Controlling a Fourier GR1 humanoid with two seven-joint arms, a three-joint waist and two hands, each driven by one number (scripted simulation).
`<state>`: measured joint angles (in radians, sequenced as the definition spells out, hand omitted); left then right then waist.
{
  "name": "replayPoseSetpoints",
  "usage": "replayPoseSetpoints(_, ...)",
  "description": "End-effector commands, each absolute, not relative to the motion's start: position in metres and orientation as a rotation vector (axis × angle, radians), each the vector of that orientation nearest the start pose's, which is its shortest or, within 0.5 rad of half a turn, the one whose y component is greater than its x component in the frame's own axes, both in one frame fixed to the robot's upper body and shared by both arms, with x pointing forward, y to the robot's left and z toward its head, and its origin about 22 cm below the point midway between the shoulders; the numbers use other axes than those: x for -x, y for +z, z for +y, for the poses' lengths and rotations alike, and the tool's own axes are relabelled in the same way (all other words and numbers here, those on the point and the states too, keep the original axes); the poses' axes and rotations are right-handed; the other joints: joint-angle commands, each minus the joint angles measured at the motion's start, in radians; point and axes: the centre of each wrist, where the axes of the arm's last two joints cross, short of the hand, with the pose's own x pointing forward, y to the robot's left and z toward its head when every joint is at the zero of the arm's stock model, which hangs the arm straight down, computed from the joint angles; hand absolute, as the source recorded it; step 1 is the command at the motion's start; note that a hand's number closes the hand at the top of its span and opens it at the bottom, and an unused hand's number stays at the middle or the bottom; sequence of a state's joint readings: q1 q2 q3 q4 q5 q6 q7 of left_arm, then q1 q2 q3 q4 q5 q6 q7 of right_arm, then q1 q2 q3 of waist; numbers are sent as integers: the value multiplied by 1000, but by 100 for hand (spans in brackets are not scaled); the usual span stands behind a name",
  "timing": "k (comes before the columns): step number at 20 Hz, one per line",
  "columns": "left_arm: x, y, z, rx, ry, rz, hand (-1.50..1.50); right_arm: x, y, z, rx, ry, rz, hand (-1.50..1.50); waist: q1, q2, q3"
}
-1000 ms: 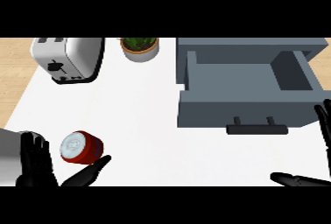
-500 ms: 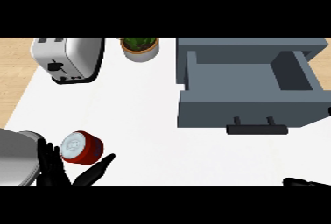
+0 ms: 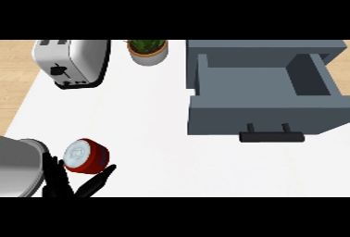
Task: Pick up the can, place it into the drawer and close the drawer
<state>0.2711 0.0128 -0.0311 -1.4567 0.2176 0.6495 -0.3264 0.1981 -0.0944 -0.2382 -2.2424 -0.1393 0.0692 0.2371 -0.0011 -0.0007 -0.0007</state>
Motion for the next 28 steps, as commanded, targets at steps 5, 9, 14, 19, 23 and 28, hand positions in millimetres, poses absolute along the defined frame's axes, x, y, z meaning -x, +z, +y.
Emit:
replayPoseSetpoints(5,-155,-112,252,-602,602,-1367,-150,-149,143,-303,204,-48,-1833,-150,0,0,0)
replayPoseSetpoints(9,-160,-122,267,-603,613,-1344,-150,-160,130,-309,186,-55,-1840,-150,0,0,1)
replayPoseSetpoints(14,-185,-123,278,-611,591,-1371,-150,-155,143,-323,233,-78,-1835,-150,-2,0,1)
replayPoseSetpoints(19,-193,-144,275,-574,559,-1414,-150,-167,143,-312,220,-52,-1844,-150,-2,1,0)
replayPoseSetpoints(23,-204,-129,298,-494,527,-1422,-150,-158,139,-300,214,-45,-1835,-150,-2,0,1)
replayPoseSetpoints(28,-215,-145,269,-426,497,-1437,150,-156,125,-308,230,-66,-1847,-150,-4,1,1)
